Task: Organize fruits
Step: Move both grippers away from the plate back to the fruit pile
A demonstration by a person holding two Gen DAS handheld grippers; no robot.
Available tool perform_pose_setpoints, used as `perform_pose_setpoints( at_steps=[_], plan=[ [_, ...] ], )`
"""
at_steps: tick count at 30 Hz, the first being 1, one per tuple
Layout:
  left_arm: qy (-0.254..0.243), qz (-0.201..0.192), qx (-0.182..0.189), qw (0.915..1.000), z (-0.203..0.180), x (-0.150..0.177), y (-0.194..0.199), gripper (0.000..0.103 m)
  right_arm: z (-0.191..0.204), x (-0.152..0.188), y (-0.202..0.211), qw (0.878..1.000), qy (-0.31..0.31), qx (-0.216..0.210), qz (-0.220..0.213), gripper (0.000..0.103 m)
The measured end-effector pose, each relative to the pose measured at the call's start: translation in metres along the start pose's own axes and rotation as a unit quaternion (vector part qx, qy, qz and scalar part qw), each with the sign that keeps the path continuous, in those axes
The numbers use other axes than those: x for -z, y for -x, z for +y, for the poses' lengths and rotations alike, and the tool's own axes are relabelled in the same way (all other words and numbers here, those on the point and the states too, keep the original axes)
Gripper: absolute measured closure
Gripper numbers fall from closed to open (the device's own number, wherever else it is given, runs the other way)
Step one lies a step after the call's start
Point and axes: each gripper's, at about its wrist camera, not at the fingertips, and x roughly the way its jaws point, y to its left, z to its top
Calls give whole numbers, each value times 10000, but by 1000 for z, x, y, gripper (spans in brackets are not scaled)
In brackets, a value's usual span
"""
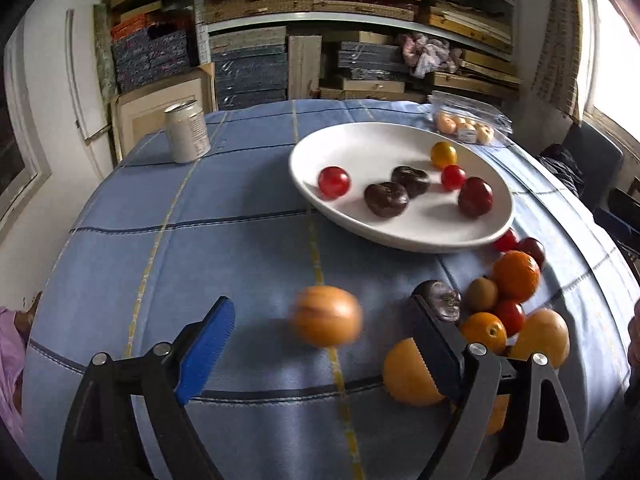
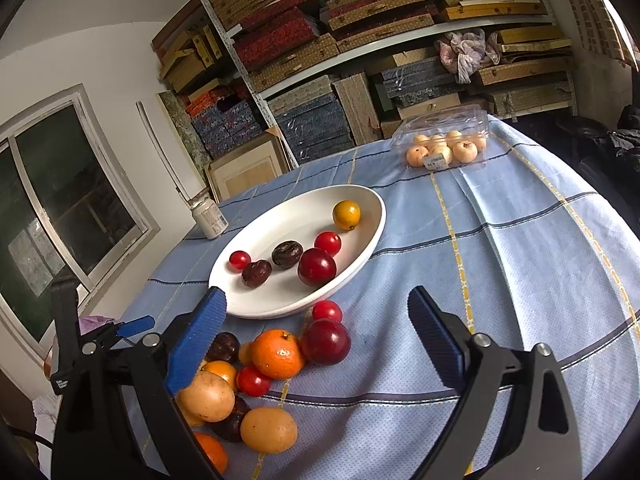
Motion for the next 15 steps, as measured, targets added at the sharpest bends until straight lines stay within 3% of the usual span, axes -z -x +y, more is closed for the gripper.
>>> perform_pose_setpoints(
  at_steps=[5,15],
  plan=[
    [-178,124,-115,9997,-5,8,-10,15,0,1,-1,10000,-21,13,27,13],
    [559,-139,-147,9982,31,-4,-11,15,1,0,0,10000,1,-16,-15,13]
  ],
)
